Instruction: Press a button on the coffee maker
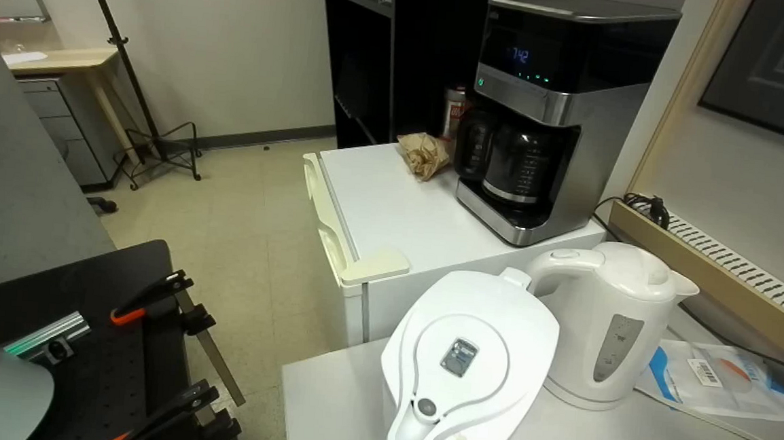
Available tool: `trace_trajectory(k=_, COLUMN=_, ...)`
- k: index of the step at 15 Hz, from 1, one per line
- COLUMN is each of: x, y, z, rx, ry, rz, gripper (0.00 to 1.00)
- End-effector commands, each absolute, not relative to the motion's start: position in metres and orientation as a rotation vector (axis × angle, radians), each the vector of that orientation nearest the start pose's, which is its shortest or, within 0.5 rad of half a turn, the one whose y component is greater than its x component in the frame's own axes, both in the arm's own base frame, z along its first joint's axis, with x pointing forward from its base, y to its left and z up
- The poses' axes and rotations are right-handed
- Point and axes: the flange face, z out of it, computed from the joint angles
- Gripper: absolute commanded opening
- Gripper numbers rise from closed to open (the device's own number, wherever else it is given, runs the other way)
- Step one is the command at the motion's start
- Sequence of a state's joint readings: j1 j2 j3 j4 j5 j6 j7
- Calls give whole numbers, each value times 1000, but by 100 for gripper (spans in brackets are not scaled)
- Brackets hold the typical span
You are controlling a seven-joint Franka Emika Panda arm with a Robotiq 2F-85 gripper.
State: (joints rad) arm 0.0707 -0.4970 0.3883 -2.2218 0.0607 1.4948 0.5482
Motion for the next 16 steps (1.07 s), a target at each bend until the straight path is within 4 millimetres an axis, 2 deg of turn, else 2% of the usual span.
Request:
trace_trajectory(k=1, x=335, y=189, z=526, rx=-3394, ry=242, rz=295, gripper=100)
trace_trajectory(k=4, x=343, y=177, z=515, rx=-3485, ry=160, rz=292, gripper=100)
trace_trajectory(k=7, x=358, y=160, z=495, rx=-3591, ry=42, rz=285, gripper=98)
trace_trajectory(k=8, x=362, y=155, z=490, rx=-3616, ry=15, rz=283, gripper=74)
trace_trajectory(k=10, x=375, y=142, z=476, rx=-3670, ry=-108, rz=252, gripper=72)
trace_trajectory(k=16, x=410, y=111, z=443, rx=-3720, ry=-419, rz=96, gripper=26)
